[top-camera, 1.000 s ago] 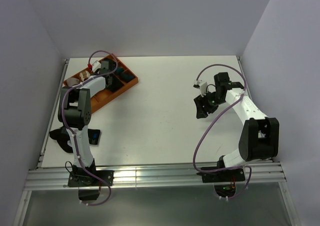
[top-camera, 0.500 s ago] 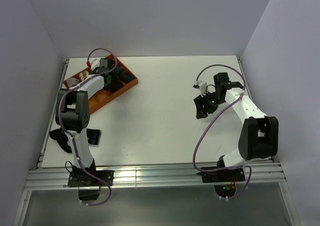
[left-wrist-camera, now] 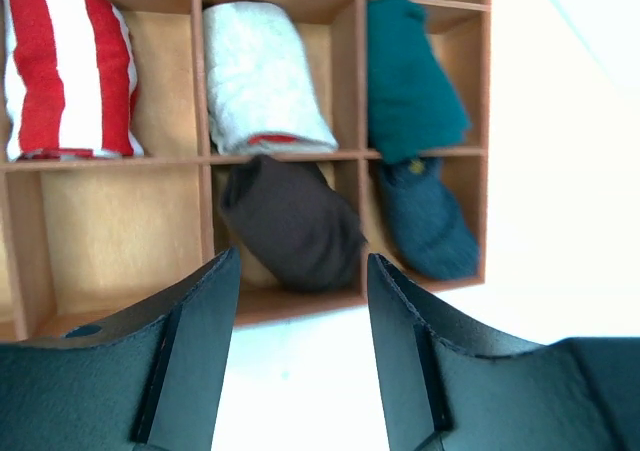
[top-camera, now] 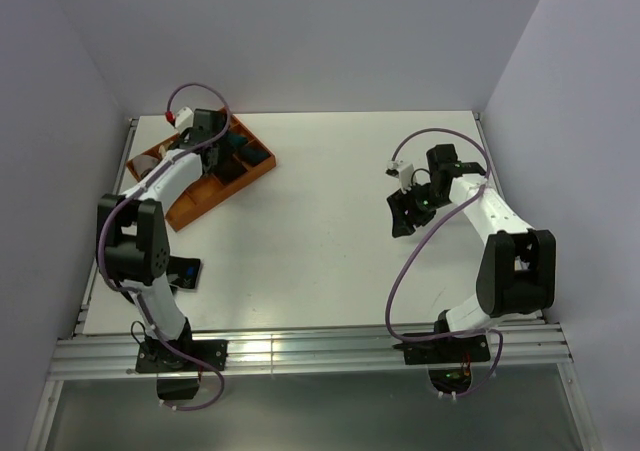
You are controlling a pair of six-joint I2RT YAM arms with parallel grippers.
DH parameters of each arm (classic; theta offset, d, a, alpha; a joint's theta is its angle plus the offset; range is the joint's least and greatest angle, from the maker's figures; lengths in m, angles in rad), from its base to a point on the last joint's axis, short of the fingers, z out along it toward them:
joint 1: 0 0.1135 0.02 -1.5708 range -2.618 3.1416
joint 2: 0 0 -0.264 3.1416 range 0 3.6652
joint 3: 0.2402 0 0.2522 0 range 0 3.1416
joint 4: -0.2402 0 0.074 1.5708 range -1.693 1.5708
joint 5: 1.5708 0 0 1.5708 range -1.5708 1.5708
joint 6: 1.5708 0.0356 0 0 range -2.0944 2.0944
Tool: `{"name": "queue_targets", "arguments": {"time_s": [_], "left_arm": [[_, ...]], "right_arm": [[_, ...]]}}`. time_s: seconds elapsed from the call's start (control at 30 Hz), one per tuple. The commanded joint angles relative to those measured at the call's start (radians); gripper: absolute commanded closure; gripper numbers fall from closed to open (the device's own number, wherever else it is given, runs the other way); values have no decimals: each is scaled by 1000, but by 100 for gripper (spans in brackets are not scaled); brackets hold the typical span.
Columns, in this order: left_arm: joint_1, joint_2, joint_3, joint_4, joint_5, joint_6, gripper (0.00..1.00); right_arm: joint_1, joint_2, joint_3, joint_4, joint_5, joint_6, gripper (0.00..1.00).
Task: Roll the socks
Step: Reset both arms
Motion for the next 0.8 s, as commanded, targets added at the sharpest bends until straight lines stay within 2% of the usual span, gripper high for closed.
{"name": "queue_targets", "arguments": {"time_s": [0.0,0.07,0.23,0.3,0.4,0.43,0.47,0.63,0.77], "left_arm": [[-36,-142,-31,34,24,52,42],[-82,-222,-63,53,37,103,41],[-185,-398,-153,86,207,212,41],[-248,-469,-198,102,266,302,39],[-350,-527,-233,109,303,353,38],[-376,-559,-261,120,331,389,25],[-424,-573,-273,131,334,399,24],[-527,-636,-365,189,383,472,25],[-562,-667,-408,232,449,465,23]], "right_arm": [[-8,-50,24,16,-18,11,33],[-10,-81,26,15,-20,25,32],[-11,-173,34,10,-47,41,29],[-10,-234,43,7,-46,63,28],[-11,-288,58,-7,-53,89,25],[-13,-329,60,-7,-56,98,23],[-13,-351,63,-7,-55,116,18],[-11,-499,54,41,-15,202,13],[-10,-607,-6,76,23,241,9]]}}
